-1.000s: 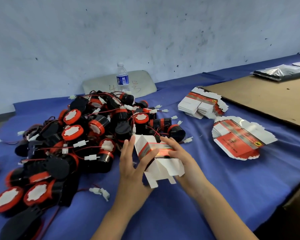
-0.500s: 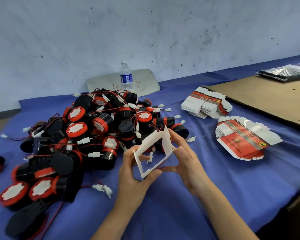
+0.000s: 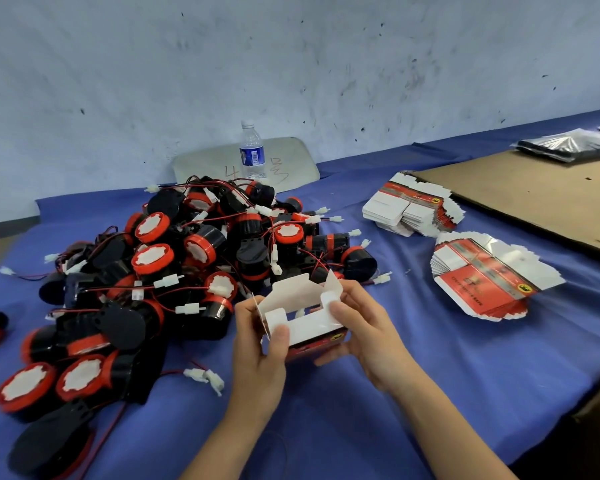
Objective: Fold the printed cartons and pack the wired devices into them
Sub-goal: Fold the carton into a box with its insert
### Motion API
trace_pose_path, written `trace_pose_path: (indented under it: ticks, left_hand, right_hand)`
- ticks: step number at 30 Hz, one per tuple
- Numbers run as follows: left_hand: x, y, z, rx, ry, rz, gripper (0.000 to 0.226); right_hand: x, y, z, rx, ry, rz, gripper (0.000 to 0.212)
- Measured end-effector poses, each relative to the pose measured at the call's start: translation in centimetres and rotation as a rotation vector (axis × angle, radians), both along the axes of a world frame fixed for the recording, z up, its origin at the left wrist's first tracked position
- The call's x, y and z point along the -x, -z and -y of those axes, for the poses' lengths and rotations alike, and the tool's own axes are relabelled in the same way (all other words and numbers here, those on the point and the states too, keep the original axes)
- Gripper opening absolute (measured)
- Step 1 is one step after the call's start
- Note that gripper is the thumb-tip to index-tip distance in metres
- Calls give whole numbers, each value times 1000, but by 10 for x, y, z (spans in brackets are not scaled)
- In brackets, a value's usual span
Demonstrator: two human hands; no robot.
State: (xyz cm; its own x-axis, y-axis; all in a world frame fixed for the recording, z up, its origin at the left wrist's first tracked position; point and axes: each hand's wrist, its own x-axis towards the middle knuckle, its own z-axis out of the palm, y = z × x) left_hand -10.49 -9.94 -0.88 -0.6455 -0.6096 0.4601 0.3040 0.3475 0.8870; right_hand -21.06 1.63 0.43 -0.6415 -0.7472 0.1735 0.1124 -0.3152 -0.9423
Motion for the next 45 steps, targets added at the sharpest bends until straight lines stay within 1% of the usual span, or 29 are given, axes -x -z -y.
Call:
trace_pose_path:
  ticks: [2, 4, 7, 9, 11, 13, 17, 19, 21, 23, 25, 26, 28, 29, 31, 33, 34, 35, 37, 39, 43, 44, 45]
  left_hand:
    - [0, 0, -1, 7, 2, 0, 33]
    - [0, 0, -3, 64, -14, 6, 30]
    - [0, 0, -6, 173, -41, 5, 31]
    - [1, 1, -5, 187, -50, -2, 34]
    - [1, 2, -4, 138, -52, -18, 39]
    - [0, 3, -5, 80, -62, -28, 41]
    - [-1, 4, -6, -119, -73, -33, 40]
    - [-2, 3, -4, -170, -52, -72, 40]
    - [-3, 2, -3, -221, -50, -97, 41]
    - [-4, 1, 0, -302, -12, -89, 39]
    - [-3, 0, 1, -353, 82, -90, 41]
    - [-2, 0, 1, -384, 112, -91, 42]
    - [-2, -2, 2, -411, 143, -83, 42]
    - [-2, -3, 2, -384, 149, -78, 43]
    - [-3, -3, 0, -267, 144, -68, 46]
    - [-2, -1, -2, -100, 95, 2, 50]
    - [-1, 0, -4, -36, 68, 47, 49]
    - [-1, 1, -7, -3, 51, 78, 48]
    - [-1, 2, -8, 33, 44, 92, 37]
    - [-1, 0, -7, 46, 42, 83, 25]
    - [-2, -2, -4, 53, 30, 94, 25]
    - [-2, -2, -4, 70, 24, 86, 26]
    - [-2, -2, -4, 91, 15, 75, 27]
  right_hand:
    - [-2, 1, 1, 7, 21, -25, 23]
    - [-5, 3, 3, 17, 85, -86, 27]
    - [-10, 6, 6, 30, 273, -298, 37]
    - [-13, 8, 6, 54, 315, -432, 36]
    - [-15, 9, 5, 55, 331, -561, 31]
    - [-15, 11, 4, 54, 358, -691, 30]
    - [-11, 13, 5, 40, 470, -947, 39]
    - [-10, 12, 4, 50, 512, -1070, 40]
    - [-10, 9, 3, 82, 567, -1211, 47]
    - [-10, 7, 3, 120, 618, -1296, 60]
    - [-13, 8, 3, 135, 597, -1278, 67]
    - [-15, 9, 3, 132, 562, -1242, 65]
    - [-18, 13, 4, 96, 518, -1127, 51]
    - [-19, 13, 4, 67, 512, -1038, 42]
    - [-20, 11, 7, 7, 503, -753, 29]
    - [-16, 7, 8, -21, 434, -440, 32]
    - [-13, 8, 8, -15, 397, -339, 38]
    - [-11, 8, 8, -11, 372, -282, 44]
    - [-10, 9, 6, -7, 371, -289, 54]
    - [-12, 11, 6, -20, 397, -365, 56]
    - [-12, 10, 8, -54, 424, -484, 47]
    - [-12, 10, 8, -51, 424, -497, 49]
    - [-12, 10, 8, -41, 424, -506, 55]
